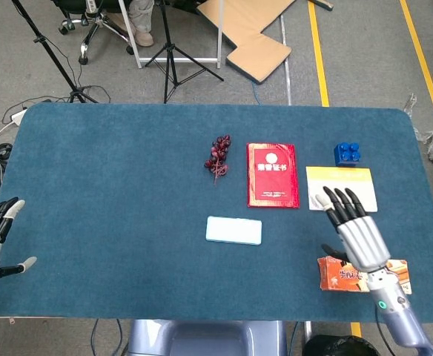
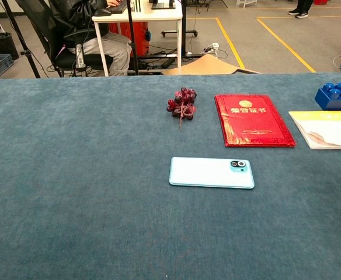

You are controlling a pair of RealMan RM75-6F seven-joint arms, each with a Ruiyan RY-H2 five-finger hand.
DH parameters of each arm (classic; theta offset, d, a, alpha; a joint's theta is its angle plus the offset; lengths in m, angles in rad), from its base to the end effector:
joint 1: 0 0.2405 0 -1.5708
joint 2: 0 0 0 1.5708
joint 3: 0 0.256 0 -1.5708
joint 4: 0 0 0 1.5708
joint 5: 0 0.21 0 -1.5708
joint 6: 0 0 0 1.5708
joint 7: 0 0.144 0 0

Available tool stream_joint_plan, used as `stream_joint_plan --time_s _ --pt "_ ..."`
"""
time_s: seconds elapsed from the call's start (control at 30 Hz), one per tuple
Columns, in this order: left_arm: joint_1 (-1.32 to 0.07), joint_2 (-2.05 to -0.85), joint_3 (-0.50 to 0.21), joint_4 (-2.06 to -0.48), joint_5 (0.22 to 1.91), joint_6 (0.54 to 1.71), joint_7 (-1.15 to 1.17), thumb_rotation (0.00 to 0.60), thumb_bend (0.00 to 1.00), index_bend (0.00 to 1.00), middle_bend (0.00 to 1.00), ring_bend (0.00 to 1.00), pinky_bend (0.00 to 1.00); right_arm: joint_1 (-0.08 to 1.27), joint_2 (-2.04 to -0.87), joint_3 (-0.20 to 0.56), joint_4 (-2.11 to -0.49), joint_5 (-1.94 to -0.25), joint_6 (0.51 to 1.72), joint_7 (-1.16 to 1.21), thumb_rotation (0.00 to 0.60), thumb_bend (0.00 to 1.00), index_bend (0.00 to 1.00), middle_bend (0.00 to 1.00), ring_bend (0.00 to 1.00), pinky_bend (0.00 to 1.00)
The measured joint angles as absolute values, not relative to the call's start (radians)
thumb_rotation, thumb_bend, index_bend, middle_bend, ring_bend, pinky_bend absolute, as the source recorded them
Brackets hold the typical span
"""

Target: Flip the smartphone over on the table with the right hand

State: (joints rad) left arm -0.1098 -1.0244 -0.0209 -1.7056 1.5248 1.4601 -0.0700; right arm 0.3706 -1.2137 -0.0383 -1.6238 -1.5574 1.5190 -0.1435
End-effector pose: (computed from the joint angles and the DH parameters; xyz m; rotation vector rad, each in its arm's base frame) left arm -0.2955 0.1811 0.1717 -1.4270 -0.9714 -0.9553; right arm -0.2387 -0.2380 0.1181 1.6351 -0.6844 1.0839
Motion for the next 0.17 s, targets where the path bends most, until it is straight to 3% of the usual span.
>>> stream_joint_plan --time_s 0.17 --pt "-0.104 -1.025 -0.017 -1.702 1.552 1.481 -0.081 0.6 0.0 0.0 0.0 0.0 0.0 0.281 -1.184 -0.04 -1.687 -1.465 1.567 -0.225 0.6 0.0 0.01 0.0 0.0 0.0"
